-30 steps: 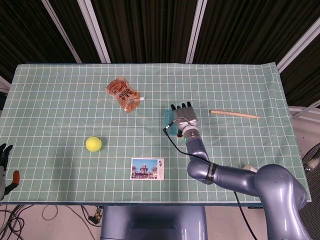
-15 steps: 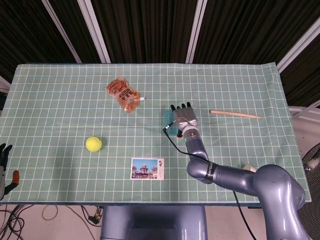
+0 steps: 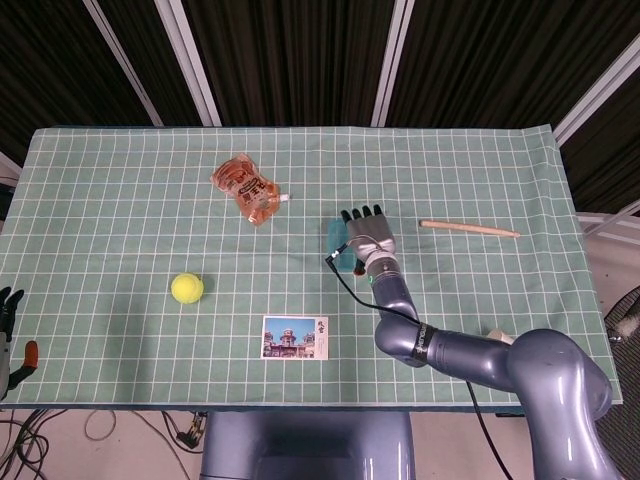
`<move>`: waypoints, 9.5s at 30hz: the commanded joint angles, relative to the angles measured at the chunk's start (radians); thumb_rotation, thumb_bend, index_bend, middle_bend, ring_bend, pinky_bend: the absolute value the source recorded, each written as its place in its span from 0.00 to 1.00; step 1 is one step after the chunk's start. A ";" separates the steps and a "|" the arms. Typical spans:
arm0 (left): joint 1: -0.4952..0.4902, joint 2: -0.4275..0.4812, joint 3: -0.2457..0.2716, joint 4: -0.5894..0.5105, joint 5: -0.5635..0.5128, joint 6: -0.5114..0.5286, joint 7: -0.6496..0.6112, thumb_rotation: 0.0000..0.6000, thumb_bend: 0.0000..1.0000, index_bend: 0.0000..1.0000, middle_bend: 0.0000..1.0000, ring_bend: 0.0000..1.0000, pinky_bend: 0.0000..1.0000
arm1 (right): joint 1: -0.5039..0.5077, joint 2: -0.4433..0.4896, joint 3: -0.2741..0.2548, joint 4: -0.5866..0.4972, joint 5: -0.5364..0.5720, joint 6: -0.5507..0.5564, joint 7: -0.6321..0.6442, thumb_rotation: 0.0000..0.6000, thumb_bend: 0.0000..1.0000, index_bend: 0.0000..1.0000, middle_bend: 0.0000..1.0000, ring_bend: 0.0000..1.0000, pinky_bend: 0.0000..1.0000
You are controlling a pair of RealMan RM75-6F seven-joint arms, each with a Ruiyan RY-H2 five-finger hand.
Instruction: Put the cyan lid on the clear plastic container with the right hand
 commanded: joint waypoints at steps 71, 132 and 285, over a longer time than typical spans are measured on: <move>-0.002 -0.007 0.002 0.003 -0.015 -0.004 0.016 1.00 0.50 0.04 0.00 0.00 0.00 | -0.293 0.203 -0.042 -0.221 -0.497 0.073 0.405 1.00 0.50 0.60 0.19 0.01 0.00; -0.004 -0.004 0.001 -0.002 -0.030 -0.011 0.021 1.00 0.50 0.05 0.00 0.00 0.00 | -0.295 0.031 -0.037 -0.027 -0.479 0.007 0.370 1.00 0.50 0.60 0.01 0.00 0.00; -0.014 0.037 -0.004 -0.039 -0.100 -0.053 -0.027 1.00 0.50 0.05 0.00 0.00 0.00 | -0.058 -0.352 0.241 0.589 -0.492 -0.152 0.402 1.00 0.47 0.60 0.00 0.00 0.00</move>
